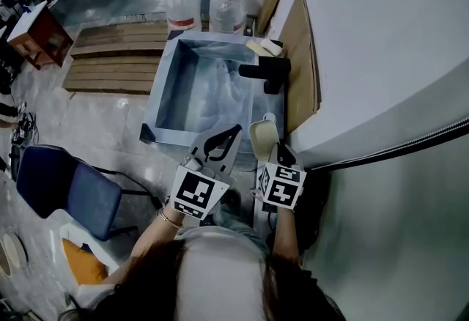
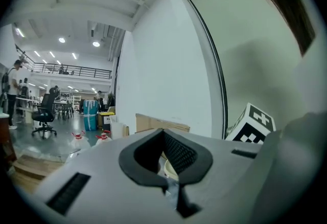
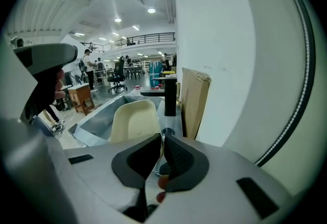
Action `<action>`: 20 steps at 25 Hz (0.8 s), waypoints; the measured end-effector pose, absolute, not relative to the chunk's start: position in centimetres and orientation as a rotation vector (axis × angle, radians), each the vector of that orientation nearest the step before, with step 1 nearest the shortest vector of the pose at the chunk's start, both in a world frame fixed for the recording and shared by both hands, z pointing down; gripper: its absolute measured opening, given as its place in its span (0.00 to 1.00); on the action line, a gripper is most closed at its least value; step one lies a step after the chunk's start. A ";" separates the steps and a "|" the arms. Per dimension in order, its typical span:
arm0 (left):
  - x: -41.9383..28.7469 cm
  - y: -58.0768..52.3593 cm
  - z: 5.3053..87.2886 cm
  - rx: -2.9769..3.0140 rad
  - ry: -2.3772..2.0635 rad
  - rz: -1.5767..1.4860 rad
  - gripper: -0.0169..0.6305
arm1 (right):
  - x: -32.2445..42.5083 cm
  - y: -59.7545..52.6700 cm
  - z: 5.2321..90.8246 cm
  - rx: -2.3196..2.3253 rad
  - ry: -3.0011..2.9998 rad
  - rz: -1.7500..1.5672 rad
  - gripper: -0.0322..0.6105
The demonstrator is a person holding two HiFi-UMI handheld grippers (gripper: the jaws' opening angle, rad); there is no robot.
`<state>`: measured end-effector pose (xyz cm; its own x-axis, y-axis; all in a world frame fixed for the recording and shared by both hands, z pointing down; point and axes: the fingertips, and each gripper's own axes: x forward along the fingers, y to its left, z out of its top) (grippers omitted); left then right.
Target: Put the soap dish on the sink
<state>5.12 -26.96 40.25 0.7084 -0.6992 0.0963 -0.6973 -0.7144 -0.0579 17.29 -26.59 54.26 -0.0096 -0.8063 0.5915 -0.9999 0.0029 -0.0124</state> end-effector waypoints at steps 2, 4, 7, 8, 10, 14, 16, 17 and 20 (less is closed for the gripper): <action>5.3 -27.6 40.5 -2.886 1.190 -0.180 0.03 | 17.4 -27.1 55.4 1.839 -1.860 0.630 0.11; 5.4 -28.1 40.7 -2.885 1.198 -0.190 0.03 | 17.4 -27.4 56.3 1.821 -1.851 0.638 0.11; 5.6 -28.7 41.0 -2.885 1.211 -0.205 0.03 | 17.6 -27.8 57.4 1.798 -1.837 0.649 0.11; 5.6 -28.9 41.0 -2.886 1.215 -0.209 0.03 | 17.6 -27.9 57.7 1.791 -1.832 0.656 0.11; 5.7 -29.1 41.2 -2.888 1.220 -0.219 0.03 | 17.7 -28.1 58.4 1.777 -1.823 0.671 0.11; 5.8 -29.9 41.8 -2.886 1.232 -0.242 0.03 | 18.0 -28.8 60.2 1.759 -1.812 0.713 0.11; 5.8 -30.4 42.2 -2.885 1.241 -0.254 0.03 | 18.1 -29.2 61.1 1.751 -1.805 0.732 0.11; 5.7 -30.6 42.3 -2.884 1.245 -0.260 0.03 | 18.1 -29.3 61.5 1.747 -1.801 0.736 0.11; 5.6 -31.0 42.6 -2.883 1.252 -0.278 0.03 | 18.1 -29.8 62.3 1.732 -1.789 0.743 0.12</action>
<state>5.61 -31.02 42.64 0.6694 -0.7240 0.1663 -0.7264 -0.6848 -0.0576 18.12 -29.75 62.33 -0.0312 -0.7039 0.7096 -0.9995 0.0231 -0.0210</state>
